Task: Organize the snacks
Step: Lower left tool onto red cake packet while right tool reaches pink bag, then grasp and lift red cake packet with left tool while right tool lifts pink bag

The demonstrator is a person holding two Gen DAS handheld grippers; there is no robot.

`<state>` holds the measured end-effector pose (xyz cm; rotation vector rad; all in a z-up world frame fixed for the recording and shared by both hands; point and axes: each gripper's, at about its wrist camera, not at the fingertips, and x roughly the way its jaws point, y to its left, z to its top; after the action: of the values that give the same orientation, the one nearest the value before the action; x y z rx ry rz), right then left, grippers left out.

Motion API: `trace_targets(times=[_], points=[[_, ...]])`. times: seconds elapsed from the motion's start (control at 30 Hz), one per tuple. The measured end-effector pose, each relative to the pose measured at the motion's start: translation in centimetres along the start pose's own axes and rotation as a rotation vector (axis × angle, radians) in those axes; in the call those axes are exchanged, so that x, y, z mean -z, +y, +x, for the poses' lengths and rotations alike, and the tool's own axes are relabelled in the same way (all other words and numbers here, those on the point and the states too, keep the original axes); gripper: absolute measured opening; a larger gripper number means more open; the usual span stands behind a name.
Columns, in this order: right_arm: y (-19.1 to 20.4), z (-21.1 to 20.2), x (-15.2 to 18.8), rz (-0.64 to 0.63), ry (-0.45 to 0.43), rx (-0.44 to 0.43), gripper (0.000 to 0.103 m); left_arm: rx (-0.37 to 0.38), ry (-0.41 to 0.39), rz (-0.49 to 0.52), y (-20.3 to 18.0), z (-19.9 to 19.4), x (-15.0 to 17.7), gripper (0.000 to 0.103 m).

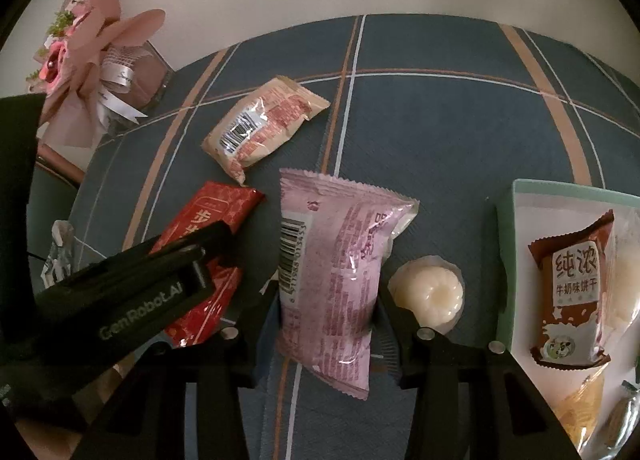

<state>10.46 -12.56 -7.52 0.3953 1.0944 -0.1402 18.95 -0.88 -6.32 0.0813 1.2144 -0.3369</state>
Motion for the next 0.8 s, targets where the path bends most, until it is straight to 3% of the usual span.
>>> trace_targets(times=[0.27,0.63,0.8], points=[[-0.1,0.3,-0.2,0.001,0.009,0.002,0.047,0.009,0.0,0.016,-0.6,0.3,0.2,0.056],[-0.4,1.2,0.0,0.018,0.037,0.001,0.047,-0.002,0.018,0.005,-1.1,2.1,0.4,0.056],[-0.3,1.3,0.0,0.015,0.037,0.004,0.047,-0.004,0.009,-0.001,-1.1,2.1,0.5,0.049]])
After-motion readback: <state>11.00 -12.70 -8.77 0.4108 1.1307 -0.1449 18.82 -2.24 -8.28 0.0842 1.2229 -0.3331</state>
